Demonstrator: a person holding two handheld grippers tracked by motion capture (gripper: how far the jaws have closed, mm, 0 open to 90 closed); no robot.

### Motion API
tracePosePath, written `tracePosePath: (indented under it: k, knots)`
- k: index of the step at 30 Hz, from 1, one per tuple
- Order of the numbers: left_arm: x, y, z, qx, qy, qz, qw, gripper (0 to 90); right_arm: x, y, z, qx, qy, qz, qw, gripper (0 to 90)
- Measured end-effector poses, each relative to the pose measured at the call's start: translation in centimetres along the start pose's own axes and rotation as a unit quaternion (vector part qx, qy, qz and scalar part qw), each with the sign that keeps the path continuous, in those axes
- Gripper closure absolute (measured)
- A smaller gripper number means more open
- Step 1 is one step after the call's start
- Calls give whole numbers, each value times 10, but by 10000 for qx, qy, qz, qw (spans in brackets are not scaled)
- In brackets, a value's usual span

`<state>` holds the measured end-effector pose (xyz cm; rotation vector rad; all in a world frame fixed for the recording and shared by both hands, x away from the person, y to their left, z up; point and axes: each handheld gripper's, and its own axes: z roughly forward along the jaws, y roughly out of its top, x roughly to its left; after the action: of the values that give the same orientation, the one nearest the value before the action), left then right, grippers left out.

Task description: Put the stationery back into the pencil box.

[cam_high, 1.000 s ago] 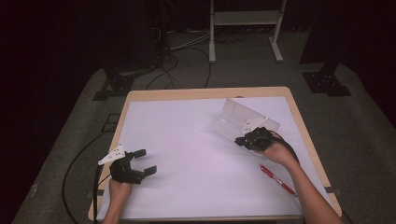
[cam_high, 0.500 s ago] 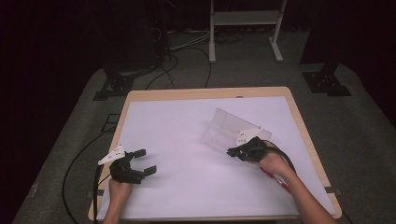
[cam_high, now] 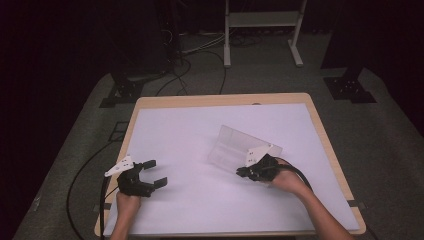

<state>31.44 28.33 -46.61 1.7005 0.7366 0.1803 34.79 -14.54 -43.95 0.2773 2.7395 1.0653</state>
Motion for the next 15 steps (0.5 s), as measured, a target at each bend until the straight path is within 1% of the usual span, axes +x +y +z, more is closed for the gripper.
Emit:
tracePosePath:
  k: [6,9,15]
  knots:
    - [0,0,0,-3,4,3,10000,0,5,2,6,24,134,-171,9998,849]
    - [0,0,0,-4,5,3,10000,0,6,3,8,28,204,-183,9996,849]
    - [0,0,0,-2,0,0,10000,0,7,2,15,144,273,-211,9993,844]
